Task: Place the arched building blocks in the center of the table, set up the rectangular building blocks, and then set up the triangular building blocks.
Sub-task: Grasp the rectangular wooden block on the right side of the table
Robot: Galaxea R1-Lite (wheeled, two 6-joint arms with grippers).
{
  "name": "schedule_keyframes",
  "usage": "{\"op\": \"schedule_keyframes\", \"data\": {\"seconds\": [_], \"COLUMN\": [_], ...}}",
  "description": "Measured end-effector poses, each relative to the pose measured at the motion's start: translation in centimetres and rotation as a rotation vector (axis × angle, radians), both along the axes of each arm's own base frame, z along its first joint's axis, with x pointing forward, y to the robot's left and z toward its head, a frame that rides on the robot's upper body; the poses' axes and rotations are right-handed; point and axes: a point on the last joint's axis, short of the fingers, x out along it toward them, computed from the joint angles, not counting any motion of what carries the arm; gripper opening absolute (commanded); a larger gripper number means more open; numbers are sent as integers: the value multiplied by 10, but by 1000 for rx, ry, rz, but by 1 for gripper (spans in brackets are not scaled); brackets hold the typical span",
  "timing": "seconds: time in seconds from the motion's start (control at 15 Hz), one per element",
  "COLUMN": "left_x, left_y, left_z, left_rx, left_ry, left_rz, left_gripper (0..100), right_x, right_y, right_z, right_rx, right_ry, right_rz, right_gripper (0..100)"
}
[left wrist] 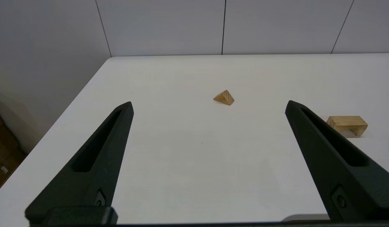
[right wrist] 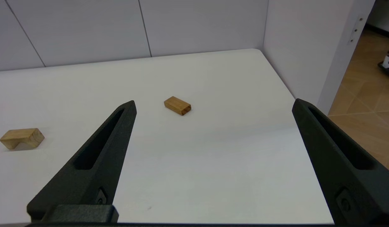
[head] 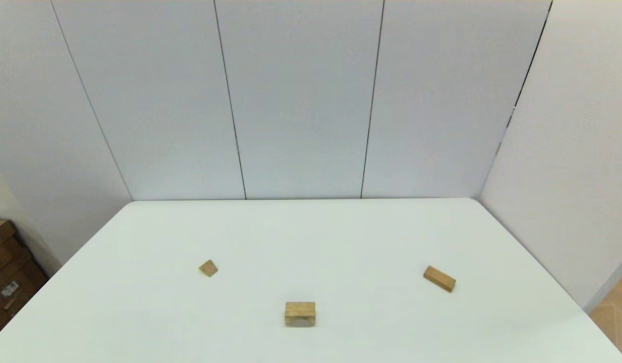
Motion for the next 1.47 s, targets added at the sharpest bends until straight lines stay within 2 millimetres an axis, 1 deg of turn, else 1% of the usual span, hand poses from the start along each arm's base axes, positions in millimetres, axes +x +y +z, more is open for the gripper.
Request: {"op": "schedule_keyframes", "data": {"seconds": [0.53, 1.07, 1.13, 1.47], "left_x": [0, 0, 0, 0], "left_y": [0, 0, 0, 0], "left_z": [0, 0, 0, 0], "left_rx": [0, 0, -1, 0], "left_ry": [0, 0, 0, 0], "left_rz": [0, 0, 0, 0], "left_gripper": [100, 100, 100, 100], "right_x": [1, 9, 10, 17], "right_y": [0, 0, 0, 0], "right_z": [0, 2, 4, 26], "right_rx": [-6, -11, -8, 1], "right_ry": [7, 116, 125, 173], "right_rz": [0, 1, 2, 33], "right_gripper": [100, 100, 100, 100]}}
